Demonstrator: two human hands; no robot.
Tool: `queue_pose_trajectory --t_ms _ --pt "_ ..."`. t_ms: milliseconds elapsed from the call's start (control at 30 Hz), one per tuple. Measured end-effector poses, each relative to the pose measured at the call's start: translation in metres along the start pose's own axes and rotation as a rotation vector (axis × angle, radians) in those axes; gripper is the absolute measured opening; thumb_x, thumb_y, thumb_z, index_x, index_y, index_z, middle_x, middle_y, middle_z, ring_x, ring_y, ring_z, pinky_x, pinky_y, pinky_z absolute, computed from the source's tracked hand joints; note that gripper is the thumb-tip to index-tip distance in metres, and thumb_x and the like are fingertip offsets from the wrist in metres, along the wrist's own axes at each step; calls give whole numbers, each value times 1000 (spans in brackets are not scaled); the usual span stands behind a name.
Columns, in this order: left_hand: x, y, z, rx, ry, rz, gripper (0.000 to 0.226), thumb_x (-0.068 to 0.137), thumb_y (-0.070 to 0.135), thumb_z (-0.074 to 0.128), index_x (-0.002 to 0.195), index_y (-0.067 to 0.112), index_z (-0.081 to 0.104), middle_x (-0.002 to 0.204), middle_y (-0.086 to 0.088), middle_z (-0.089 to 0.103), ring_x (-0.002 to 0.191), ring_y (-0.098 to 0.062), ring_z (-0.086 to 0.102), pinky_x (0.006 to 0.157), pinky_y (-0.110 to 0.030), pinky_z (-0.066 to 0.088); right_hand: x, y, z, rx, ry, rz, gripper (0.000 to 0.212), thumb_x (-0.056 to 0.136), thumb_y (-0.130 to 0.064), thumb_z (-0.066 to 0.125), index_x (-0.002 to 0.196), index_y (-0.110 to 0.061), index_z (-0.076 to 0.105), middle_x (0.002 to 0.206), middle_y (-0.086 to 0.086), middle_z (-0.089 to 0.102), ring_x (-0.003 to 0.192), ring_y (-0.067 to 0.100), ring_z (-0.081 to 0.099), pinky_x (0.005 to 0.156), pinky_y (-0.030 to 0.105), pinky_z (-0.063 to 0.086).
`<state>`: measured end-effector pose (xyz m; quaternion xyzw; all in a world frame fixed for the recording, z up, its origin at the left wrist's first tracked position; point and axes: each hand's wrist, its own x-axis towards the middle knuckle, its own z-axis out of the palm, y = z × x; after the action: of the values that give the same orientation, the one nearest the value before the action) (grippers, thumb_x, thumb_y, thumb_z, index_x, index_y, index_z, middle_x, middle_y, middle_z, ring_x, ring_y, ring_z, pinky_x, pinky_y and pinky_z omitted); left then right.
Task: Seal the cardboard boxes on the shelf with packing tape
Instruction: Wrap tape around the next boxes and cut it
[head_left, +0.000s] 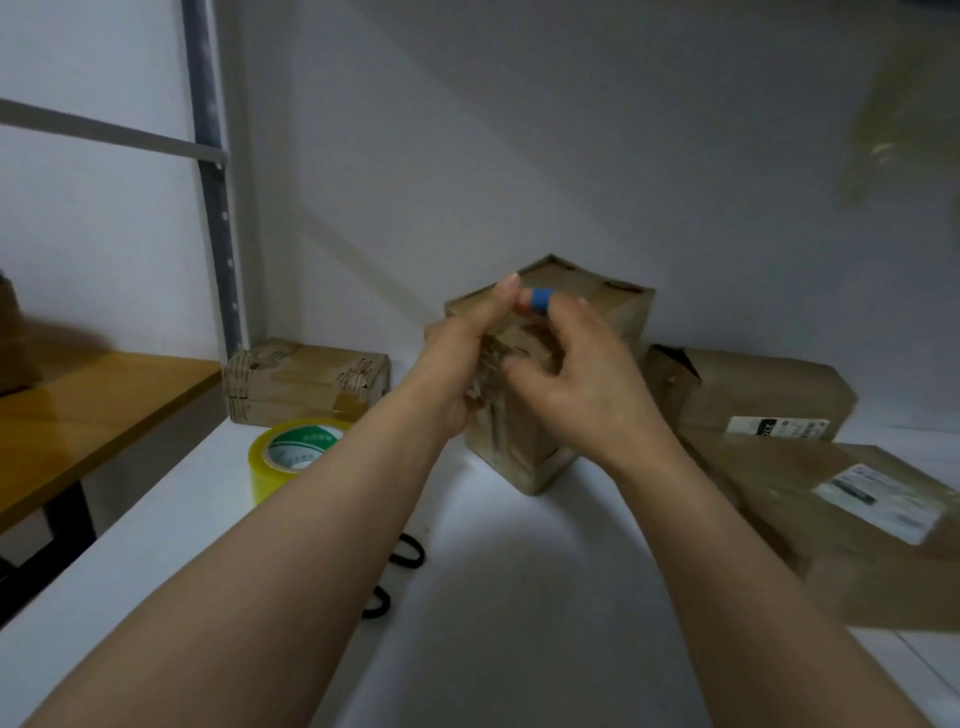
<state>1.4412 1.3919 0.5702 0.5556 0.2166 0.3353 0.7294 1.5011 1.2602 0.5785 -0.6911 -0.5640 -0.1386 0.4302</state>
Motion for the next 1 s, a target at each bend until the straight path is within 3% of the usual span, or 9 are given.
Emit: queue_pose_trajectory --t_ms 67,133,233,367,467,600,833,933,1000 --pt "-8 -2 -7 -25 47 22 45 85 44 74 120 17 68 98 3 76 80 -10 73 72 -36 59 -11 0 -7 397 341 115 22 96 -23 62 117 -24 65 98 -23 68 92 -5 63 85 20 53" --pt "-17 -4 -19 -81 95 3 28 90 26 69 116 16 69 92 2 74 86 -15 69 93 -49 56 -12 13 -19 505 646 255 22 97 -27 62 118 -22 63 103 -20 67 94 -3 62 88 22 51" --pt "-26 -12 -39 -291 92 1 24 90 17 64 114 13 67 107 -8 70 110 -27 65 96 -57 53 -6 40 -23 625 433 513 58 92 -50 63 142 -25 48 146 -10 51 132 6 48 110 31 38" --pt "-35 -31 -48 -544 -14 -151 55 82 42 71 129 15 64 130 -16 67 117 -36 63 92 -50 53 -10 55 0 572 70 559 66 83 -78 55 131 -34 60 130 -11 59 119 7 57 110 40 43" --pt "-42 -55 -48 -696 -73 -240 66 82 54 68 132 12 63 123 -18 69 106 -35 65 90 -46 54 -11 46 5 264 56 490 77 74 -90 44 126 -37 63 134 -4 50 130 17 44 115 47 35" --pt "-43 -77 -54 -809 -110 -314 72 78 51 72 135 8 63 136 -21 61 132 -36 52 114 -51 36 -19 24 6 -6 57 418 57 89 -74 48 136 -42 53 139 -3 42 137 20 31 117 48 21" --pt "-21 -79 -59 -20 283 -214 37 103 23 41 120 2 67 116 -23 70 105 -39 67 92 -50 57 -28 27 5 -331 39 325 42 98 -58 46 120 -30 68 124 -1 63 125 24 46 102 43 31" --pt "-16 -74 -67 359 381 46 57 95 50 43 124 5 61 126 -18 65 117 -37 61 104 -52 48 -35 39 -7 -54 280 321 41 103 -43 50 73 -16 58 75 -1 62 89 26 59 87 46 46" --pt "-20 -62 -67 288 329 75 64 101 60 35 138 13 56 142 -15 57 134 -33 50 116 -52 35 -37 58 -15 -67 360 370 31 102 -44 49 87 -22 65 94 -4 67 106 25 59 99 53 45"
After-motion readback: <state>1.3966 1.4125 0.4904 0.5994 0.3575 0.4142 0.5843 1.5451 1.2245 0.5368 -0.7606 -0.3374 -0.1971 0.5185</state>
